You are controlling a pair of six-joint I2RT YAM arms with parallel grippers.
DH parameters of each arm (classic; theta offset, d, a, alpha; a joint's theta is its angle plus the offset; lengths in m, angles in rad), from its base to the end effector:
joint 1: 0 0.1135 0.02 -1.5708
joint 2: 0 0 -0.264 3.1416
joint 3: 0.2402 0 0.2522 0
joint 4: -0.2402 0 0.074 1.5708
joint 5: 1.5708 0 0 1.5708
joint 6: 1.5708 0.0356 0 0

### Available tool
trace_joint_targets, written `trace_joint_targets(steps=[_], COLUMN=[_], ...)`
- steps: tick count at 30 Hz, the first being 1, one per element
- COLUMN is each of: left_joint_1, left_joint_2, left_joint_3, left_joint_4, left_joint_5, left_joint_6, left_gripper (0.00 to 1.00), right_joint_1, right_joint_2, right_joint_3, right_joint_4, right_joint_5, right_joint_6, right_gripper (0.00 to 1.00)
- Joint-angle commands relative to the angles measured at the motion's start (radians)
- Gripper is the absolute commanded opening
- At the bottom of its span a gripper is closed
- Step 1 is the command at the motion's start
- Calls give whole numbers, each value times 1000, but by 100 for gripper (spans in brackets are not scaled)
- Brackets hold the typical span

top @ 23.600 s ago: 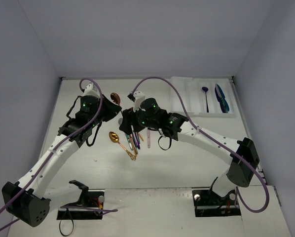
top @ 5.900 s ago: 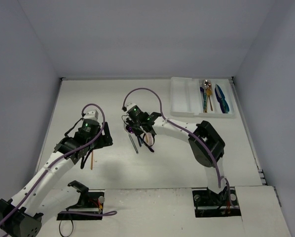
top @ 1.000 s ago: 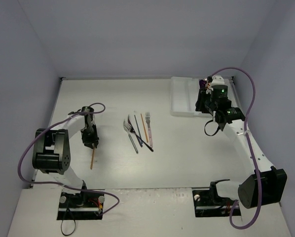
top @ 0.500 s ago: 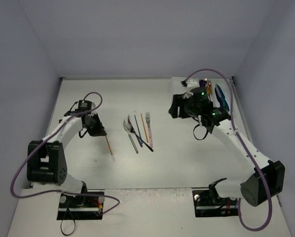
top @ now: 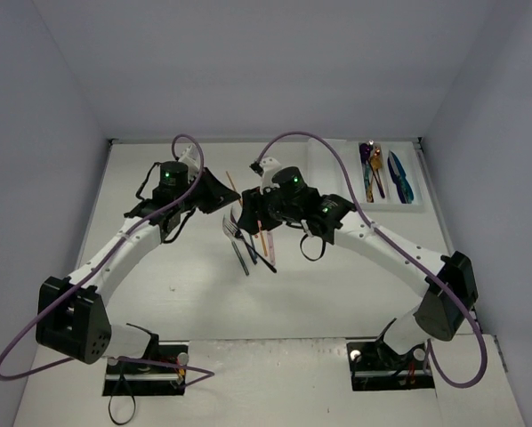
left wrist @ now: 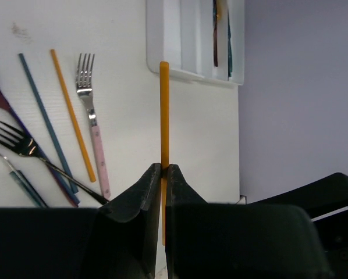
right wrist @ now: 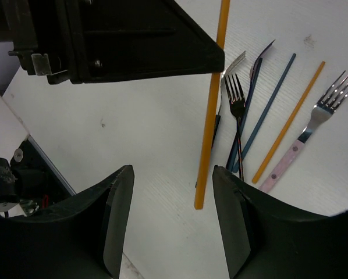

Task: Sort the eating utensils into containers

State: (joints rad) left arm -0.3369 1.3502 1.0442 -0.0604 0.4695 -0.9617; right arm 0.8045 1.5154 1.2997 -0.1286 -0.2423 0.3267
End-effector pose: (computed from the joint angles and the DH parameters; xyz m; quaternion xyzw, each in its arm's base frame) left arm 0.2897 -0.1185 0.3166 -0.1209 0.8032 -0.4858 0.3229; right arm 0.2433 0.2651 0.3466 -0.2597 0.7723 0.3896 0.4294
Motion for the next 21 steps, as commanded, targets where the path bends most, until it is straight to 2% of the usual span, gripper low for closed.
trace_joint_targets(steps=[1,13,19,21], left_joint_1=[-23,-40,-42,-42], left_joint_2=[-24,-42,-37,-37], left_joint_3=[63,49,48,46], left_joint_4=[143,162,162,163], left_joint_5=[16,26,32,28], left_joint_6=[-48,-46,-40,-38], left_gripper=[0,0,0,0], right_joint_1=[15,24,25,25], right_joint_2=[24,47,63,58], right_joint_3=[64,67,66,59], right_joint_4=[59,58,58,57], right_joint_5=[58,176,199,222], right_joint_6=[7,-22,-33,-37], right_gripper=[51,38,28,28])
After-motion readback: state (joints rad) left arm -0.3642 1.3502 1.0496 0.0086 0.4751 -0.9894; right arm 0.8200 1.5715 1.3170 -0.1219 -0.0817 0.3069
